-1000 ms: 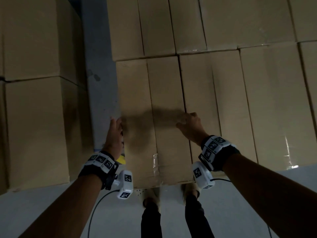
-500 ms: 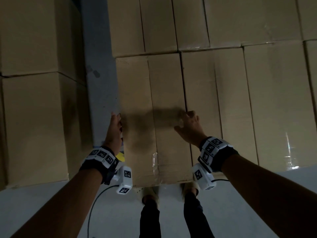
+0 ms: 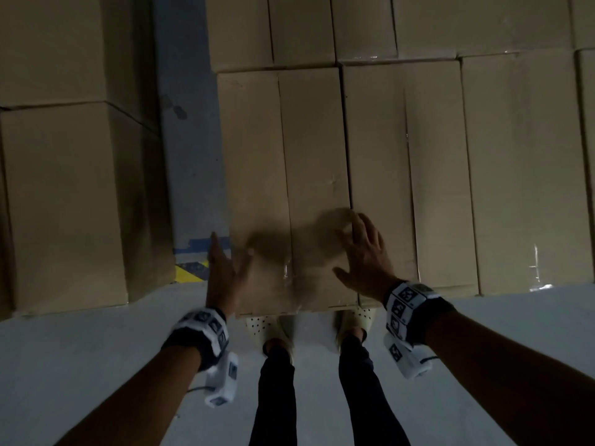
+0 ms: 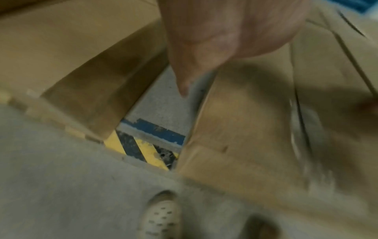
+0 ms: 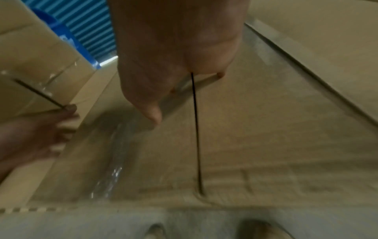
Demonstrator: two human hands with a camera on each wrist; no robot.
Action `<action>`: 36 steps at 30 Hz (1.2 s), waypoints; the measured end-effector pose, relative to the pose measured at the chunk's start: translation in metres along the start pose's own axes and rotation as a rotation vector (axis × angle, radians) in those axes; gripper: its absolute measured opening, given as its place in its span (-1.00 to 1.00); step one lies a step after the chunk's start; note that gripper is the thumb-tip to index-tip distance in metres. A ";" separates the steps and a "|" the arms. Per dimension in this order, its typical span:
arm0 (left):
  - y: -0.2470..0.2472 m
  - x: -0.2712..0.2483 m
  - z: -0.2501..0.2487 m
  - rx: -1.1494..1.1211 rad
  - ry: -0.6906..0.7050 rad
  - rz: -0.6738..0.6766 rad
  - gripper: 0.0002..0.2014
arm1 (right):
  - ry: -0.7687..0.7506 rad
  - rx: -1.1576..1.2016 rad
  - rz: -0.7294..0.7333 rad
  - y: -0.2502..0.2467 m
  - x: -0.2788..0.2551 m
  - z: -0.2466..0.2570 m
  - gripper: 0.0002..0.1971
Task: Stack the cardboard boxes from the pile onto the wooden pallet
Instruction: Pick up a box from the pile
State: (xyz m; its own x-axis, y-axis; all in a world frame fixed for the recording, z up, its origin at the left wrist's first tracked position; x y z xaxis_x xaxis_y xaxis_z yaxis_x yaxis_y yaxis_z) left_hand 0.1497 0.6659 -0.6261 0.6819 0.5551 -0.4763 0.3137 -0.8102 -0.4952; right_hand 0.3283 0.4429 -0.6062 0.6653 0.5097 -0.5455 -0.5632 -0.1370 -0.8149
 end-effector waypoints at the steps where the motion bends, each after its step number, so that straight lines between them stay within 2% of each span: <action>1: 0.000 -0.012 -0.004 0.194 0.172 -0.004 -0.07 | -0.013 -0.058 0.045 0.011 -0.009 -0.006 0.03; 3: 0.021 -0.033 -0.003 0.548 0.494 0.125 0.00 | -0.028 -0.148 0.113 0.030 -0.027 -0.018 0.21; 4: 0.035 -0.040 0.001 0.652 0.565 0.199 0.03 | -0.039 -0.164 0.113 0.036 -0.036 -0.023 0.27; 5: 0.046 -0.045 0.005 0.714 0.580 0.248 0.08 | -0.049 -0.170 0.098 0.041 -0.044 -0.027 0.28; 10: 0.066 -0.047 0.017 0.830 0.465 0.318 0.35 | -0.065 -0.154 -0.050 0.048 -0.057 -0.034 0.12; 19: 0.064 -0.043 0.019 0.813 0.434 0.304 0.29 | -0.050 -0.153 -0.066 0.052 -0.049 -0.032 0.23; 27: 0.065 -0.043 0.014 0.851 0.413 0.316 0.30 | -0.055 -0.151 -0.084 0.050 -0.051 -0.034 0.12; 30: 0.063 -0.044 0.013 0.834 0.407 0.326 0.31 | -0.056 -0.135 -0.084 0.049 -0.051 -0.036 0.15; 36: 0.060 -0.041 0.004 0.782 0.383 0.370 0.24 | -0.036 -0.147 -0.005 0.044 -0.052 -0.033 0.18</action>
State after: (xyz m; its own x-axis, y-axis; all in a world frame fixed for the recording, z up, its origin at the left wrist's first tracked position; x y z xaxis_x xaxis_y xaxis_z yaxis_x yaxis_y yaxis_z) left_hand 0.1373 0.5954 -0.6390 0.8635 0.0765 -0.4985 -0.4030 -0.4897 -0.7732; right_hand 0.2850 0.3825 -0.6198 0.6485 0.5402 -0.5363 -0.4804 -0.2562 -0.8388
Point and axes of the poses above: each hand's wrist, its own x-axis towards the middle knuckle, its own y-axis out of the palm, z = x × y, the point moved 6 cm from there along x, towards the middle knuckle, and after that the axes turned 11 degrees about y, right-handed, at the moved point
